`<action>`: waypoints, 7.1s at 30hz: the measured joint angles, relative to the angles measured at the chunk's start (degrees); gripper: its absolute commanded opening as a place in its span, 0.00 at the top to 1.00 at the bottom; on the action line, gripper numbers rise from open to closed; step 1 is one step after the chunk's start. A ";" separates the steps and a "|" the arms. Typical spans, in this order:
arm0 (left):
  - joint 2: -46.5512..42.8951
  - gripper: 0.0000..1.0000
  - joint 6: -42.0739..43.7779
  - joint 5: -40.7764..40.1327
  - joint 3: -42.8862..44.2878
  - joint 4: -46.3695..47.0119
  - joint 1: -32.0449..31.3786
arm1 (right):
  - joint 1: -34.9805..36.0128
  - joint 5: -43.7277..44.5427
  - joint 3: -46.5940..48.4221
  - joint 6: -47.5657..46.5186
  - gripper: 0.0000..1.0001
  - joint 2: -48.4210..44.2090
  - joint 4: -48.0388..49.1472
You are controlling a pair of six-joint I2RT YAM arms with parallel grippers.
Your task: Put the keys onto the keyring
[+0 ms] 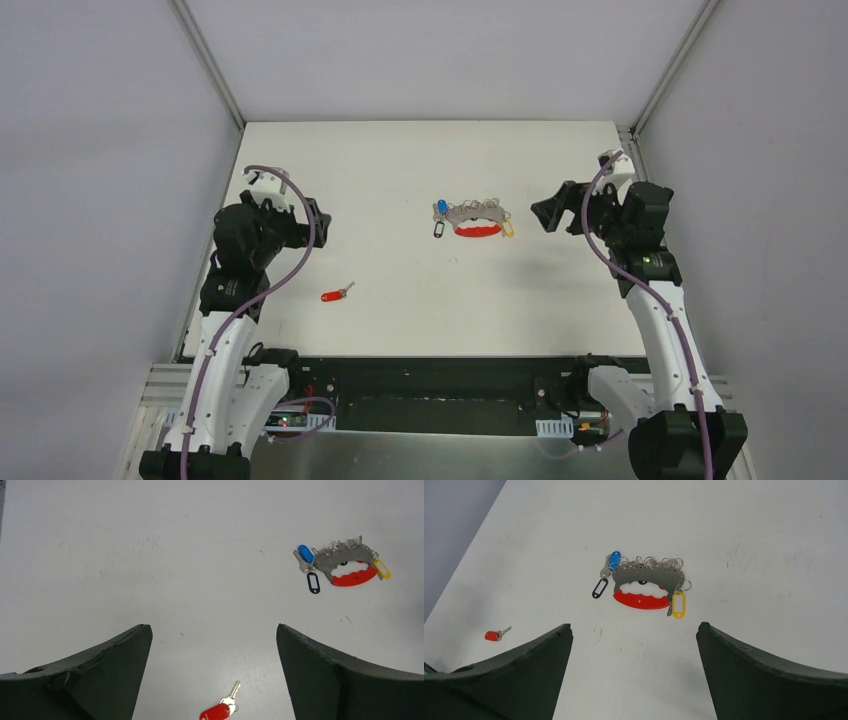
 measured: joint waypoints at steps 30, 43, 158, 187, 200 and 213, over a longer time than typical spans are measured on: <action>10.36 0.00 9.70 4.70 7.63 -14.69 -0.87 | 17.22 16.96 19.39 -10.45 0.13 31.58 -5.51; 11.76 0.05 9.62 4.72 7.63 -14.71 -0.87 | 19.26 23.21 36.81 -8.17 0.41 59.63 -9.55; 12.79 0.07 10.60 4.72 6.19 -14.51 -0.87 | 31.69 27.67 50.53 -25.83 0.75 69.92 -13.18; 12.79 0.07 10.80 4.72 6.16 -14.51 -0.87 | 31.65 33.18 50.60 -28.85 0.87 73.37 -13.31; 12.79 0.07 10.82 4.74 5.95 -14.40 -0.87 | 31.65 34.99 50.60 -30.08 1.00 73.35 -13.09; 12.87 0.01 11.41 6.03 6.49 -15.47 -2.80 | 31.58 18.95 44.65 -28.76 1.00 59.74 -17.22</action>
